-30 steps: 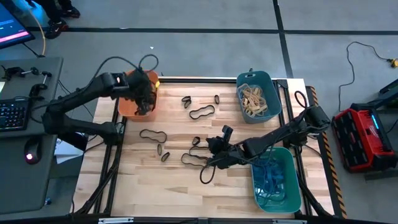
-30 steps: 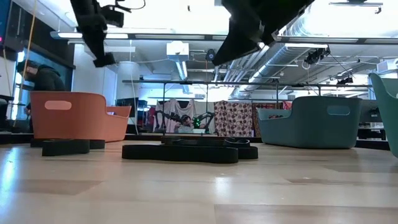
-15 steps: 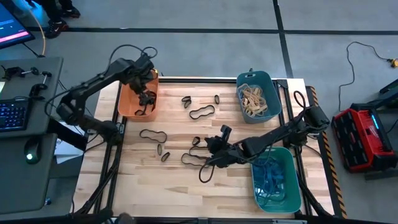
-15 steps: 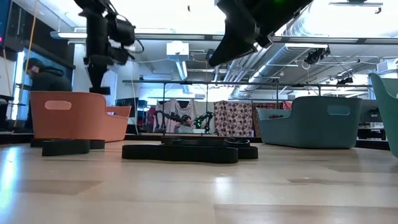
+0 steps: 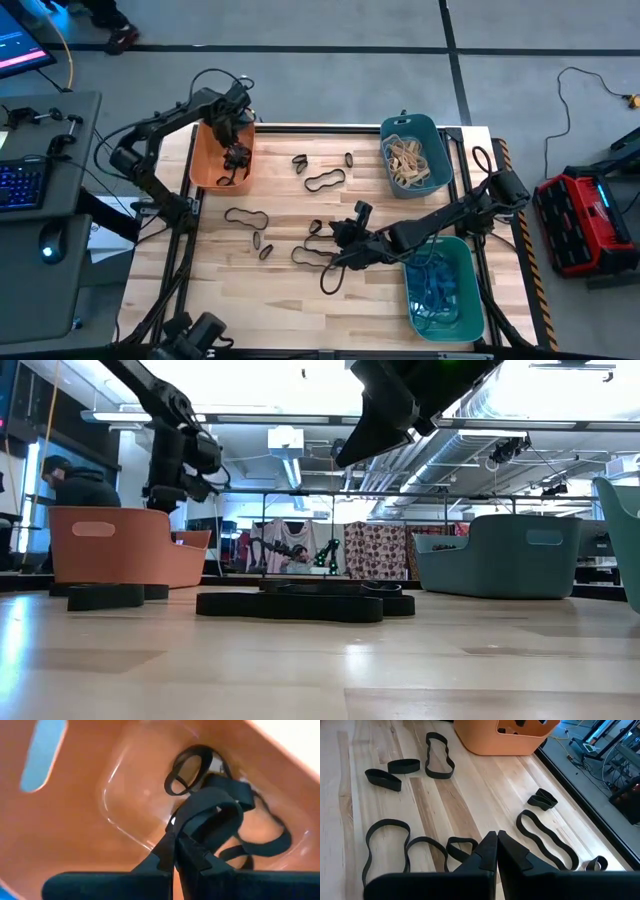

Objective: Sort rubber bands into baskets
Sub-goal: Put the black rubber band into the orange bin

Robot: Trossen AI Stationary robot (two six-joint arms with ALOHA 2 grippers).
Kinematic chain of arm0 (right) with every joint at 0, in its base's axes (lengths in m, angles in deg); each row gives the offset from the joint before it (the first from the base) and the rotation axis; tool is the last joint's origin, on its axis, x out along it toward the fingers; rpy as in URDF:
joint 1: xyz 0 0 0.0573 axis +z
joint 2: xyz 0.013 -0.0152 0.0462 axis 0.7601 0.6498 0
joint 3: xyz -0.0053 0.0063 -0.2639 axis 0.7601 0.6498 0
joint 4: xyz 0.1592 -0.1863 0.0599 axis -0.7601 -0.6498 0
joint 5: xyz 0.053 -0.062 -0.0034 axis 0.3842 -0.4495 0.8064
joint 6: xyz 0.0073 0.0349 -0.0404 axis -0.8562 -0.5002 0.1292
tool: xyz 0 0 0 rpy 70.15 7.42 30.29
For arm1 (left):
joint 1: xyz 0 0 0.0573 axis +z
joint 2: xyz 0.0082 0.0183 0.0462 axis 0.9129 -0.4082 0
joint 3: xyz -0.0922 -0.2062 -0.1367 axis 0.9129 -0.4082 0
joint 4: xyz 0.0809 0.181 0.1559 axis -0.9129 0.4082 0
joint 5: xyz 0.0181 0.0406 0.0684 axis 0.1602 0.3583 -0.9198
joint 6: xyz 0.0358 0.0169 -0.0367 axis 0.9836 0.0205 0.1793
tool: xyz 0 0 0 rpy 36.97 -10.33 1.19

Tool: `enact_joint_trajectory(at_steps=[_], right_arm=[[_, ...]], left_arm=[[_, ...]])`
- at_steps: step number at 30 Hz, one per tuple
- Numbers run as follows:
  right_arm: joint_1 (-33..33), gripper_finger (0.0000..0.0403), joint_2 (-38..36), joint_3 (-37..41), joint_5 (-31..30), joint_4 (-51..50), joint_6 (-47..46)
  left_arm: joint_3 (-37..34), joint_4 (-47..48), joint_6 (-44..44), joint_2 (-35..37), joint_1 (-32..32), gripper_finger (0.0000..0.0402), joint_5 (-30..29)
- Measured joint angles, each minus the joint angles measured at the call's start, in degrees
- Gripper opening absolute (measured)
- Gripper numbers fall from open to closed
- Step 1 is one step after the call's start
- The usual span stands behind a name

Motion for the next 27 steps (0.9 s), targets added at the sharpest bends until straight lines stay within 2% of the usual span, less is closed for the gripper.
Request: enact_joint_trajectory(at_steps=[5, 10, 18, 22, 27], right_arm=[[0.01, 0.0000, 0.00, 0.00, -0.02, -0.02, -0.06], [0.11, 0.0000, 0.00, 0.00, -0.04, 0.00, -0.44], [0.11, 0.0000, 0.00, 0.00, -0.10, 0.21, 0.98], [0.11, 0.0000, -0.02, 0.00, -2.11, 0.35, 1.05], [0.11, 0.0000, -0.02, 0.00, -3.50, 0.37, 1.06]], left_arm=[[-0.53, -1.72, 5.50, -2.35, 0.05, 0.0000, 0.02], [-5.61, -6.26, 7.72, -3.02, 0.14, 0.0000, 0.02], [-9.77, -11.52, 3.66, -2.79, 0.16, 0.0003, -0.30], [-9.77, -11.54, 2.73, -2.61, 0.10, 0.0022, -0.39], [-9.77, -11.52, 2.16, -0.60, -0.54, 0.0065, -0.48]])
